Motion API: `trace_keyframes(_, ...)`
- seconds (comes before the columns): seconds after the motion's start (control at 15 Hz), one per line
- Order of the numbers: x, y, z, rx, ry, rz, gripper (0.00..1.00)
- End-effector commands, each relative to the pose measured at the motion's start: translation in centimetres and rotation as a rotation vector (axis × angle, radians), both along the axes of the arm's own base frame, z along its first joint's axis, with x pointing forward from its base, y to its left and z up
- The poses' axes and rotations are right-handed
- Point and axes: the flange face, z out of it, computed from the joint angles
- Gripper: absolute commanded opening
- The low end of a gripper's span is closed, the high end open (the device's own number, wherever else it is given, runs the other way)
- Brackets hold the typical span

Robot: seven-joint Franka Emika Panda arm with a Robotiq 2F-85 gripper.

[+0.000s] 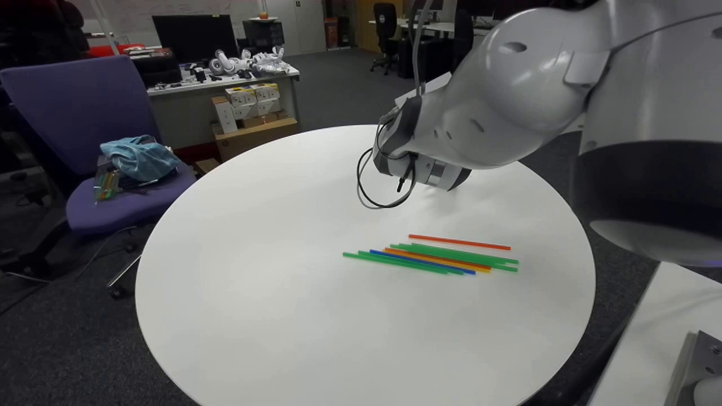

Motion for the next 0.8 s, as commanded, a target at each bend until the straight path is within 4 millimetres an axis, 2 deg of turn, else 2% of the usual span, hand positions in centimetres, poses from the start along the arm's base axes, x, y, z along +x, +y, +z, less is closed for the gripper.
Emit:
trace_keyframes(0.0,0.66,-0.78,0.68,-0.004,-0.039,-0.02,1.0)
trace_keyframes(0.53,0.79,-1.03,0.68,-0.013,-0.045,-0.025,1.0)
trace_keyframes(0.67,0.8,-1.01,0.71,-0.02,-0.045,-0.023,0.74)
trace_keyframes(0.73,0.79,-0.99,0.73,-0.022,-0.046,-0.023,0.67)
